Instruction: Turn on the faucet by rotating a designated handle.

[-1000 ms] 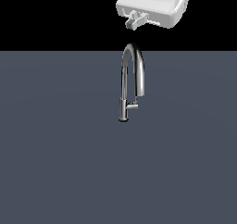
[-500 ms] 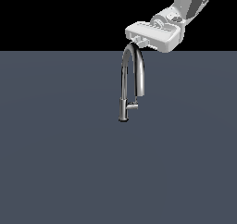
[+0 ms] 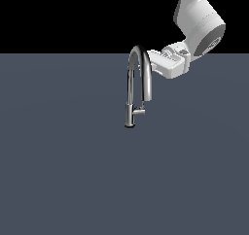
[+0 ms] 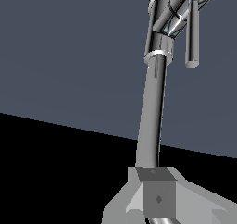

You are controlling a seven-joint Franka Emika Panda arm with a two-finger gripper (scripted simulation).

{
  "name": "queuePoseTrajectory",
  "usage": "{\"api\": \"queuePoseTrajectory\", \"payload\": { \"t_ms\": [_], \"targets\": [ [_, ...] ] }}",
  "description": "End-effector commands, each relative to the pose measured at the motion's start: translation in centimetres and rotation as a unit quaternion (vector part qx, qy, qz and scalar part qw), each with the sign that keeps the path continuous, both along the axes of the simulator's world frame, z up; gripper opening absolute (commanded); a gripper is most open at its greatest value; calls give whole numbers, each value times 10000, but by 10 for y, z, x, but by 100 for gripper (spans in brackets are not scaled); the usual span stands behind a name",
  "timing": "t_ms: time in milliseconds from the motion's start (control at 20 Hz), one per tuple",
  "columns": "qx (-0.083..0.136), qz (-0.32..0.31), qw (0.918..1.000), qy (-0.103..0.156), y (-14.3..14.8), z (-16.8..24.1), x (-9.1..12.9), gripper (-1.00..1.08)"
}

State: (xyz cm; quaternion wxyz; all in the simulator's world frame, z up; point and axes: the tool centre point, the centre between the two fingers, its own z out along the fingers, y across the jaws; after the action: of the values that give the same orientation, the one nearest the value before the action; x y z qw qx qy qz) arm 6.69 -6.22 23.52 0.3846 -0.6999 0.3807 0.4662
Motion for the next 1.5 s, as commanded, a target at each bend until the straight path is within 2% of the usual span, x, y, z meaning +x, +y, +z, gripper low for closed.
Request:
{"api": "queuePoseTrajectory", "payload": {
  "t_ms": [0, 350, 700, 950, 1450],
  "targets": [
    [201, -202, 9993, 229, -2, -19, 6, -100],
    [669, -694, 9923, 778, -5, -65, 17, -100],
    [967, -1017, 9836, 1136, -4, -97, 22, -100],
    [1050, -1110, 9805, 1238, -3, -106, 23, -100],
    [1051, -1110, 9804, 1242, -4, -105, 16, -100]
  ]
}}
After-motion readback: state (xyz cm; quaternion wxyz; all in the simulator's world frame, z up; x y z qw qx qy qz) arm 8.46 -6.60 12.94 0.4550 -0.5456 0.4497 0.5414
